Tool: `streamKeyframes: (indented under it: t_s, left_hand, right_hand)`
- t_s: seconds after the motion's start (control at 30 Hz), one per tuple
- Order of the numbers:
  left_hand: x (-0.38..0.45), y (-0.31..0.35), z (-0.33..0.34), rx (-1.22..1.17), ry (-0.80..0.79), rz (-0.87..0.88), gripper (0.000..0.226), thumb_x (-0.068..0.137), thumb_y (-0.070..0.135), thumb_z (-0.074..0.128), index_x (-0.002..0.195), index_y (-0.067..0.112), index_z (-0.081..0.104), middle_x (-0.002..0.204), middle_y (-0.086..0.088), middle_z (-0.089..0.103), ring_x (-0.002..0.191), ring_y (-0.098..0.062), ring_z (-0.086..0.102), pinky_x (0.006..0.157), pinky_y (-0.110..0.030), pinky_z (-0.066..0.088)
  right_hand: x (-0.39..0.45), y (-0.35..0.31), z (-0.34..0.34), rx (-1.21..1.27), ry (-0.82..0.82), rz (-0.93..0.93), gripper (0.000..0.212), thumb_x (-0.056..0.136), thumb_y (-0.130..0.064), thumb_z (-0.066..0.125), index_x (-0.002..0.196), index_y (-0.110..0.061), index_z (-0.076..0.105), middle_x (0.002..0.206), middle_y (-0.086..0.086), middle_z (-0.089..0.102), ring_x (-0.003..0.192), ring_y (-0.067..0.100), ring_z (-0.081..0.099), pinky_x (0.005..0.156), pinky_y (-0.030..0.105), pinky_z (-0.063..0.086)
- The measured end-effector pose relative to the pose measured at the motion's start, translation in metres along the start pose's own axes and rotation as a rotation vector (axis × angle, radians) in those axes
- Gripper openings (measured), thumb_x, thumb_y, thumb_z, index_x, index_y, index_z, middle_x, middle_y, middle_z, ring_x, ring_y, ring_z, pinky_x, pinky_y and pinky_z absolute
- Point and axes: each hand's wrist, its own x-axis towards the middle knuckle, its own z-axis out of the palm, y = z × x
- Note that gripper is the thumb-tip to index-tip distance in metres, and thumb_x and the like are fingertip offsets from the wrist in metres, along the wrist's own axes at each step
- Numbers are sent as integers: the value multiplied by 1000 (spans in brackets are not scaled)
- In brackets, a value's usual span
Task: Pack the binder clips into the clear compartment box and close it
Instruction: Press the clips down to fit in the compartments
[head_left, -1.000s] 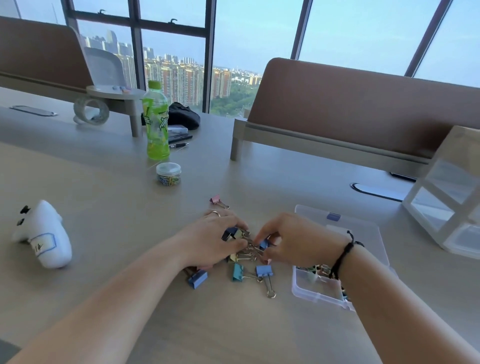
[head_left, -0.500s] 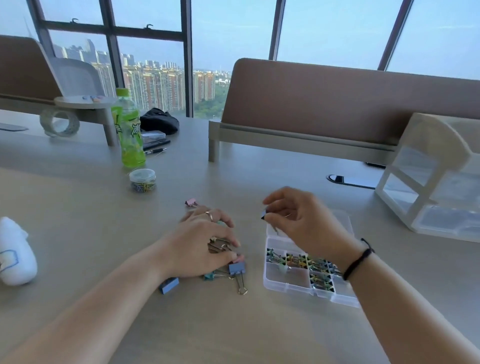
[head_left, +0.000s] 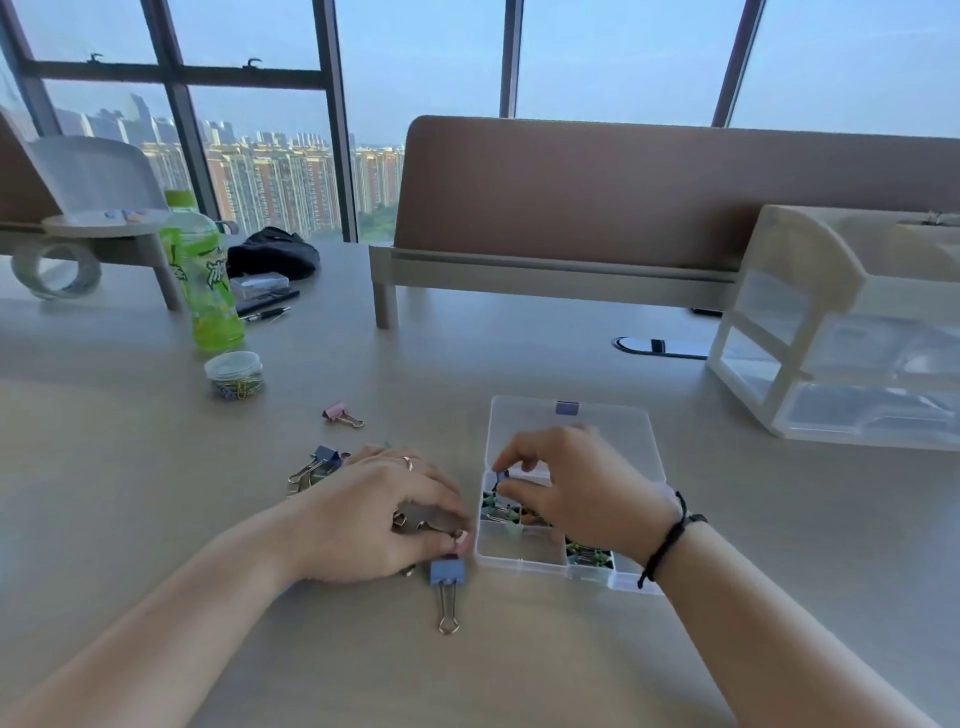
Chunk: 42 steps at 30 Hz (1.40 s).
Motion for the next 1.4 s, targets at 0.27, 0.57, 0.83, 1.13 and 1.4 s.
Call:
streamKeyframes:
  t_s: [0.27, 0.57, 0.83, 1.13, 1.4]
  left_hand:
    - [2, 6, 0, -46, -33, 7, 28, 80, 54, 64, 106, 45, 72, 114, 34, 59, 112, 7, 53, 102, -26, 40]
    - [3, 7, -9, -109, 10, -63, 9, 80, 40, 73, 89, 41, 71, 93, 21, 65, 100, 1, 58, 92, -25, 46]
    - [43, 38, -18, -347, 249, -53, 19, 84, 29, 76, 103, 29, 75, 88, 14, 74, 79, -4, 64, 68, -17, 48]
    - [58, 32, 5, -229, 145, -104, 41, 81, 52, 72, 119, 45, 55, 99, 25, 72, 99, 11, 61, 85, -12, 44]
    - [47, 26, 2, -61, 43, -85, 37, 87, 52, 66, 119, 43, 49, 104, 37, 66, 104, 12, 55, 89, -19, 43]
  right_hand:
    - [3, 2, 7, 1, 26, -1, 16, 89, -41, 64, 94, -29, 74, 96, -10, 73, 94, 10, 63, 86, 31, 48]
    - [-5, 15, -19, 135, 170, 78, 16, 95, -24, 59, 99, -32, 73, 102, -19, 68, 95, -2, 60, 85, 21, 48]
    - [-14, 7, -24, 621, 119, 98, 9, 89, -24, 69, 97, -25, 72, 78, -4, 75, 73, 18, 70, 69, 31, 56]
    - [-8, 15, -16, 694, 160, 318, 16, 82, -26, 78, 92, -18, 68, 70, 1, 74, 51, 12, 56, 53, 29, 47]
    - [-8, 21, -5, 364, 148, 324, 5, 80, -32, 73, 83, -30, 70, 71, -8, 73, 61, 7, 65, 64, 34, 58]
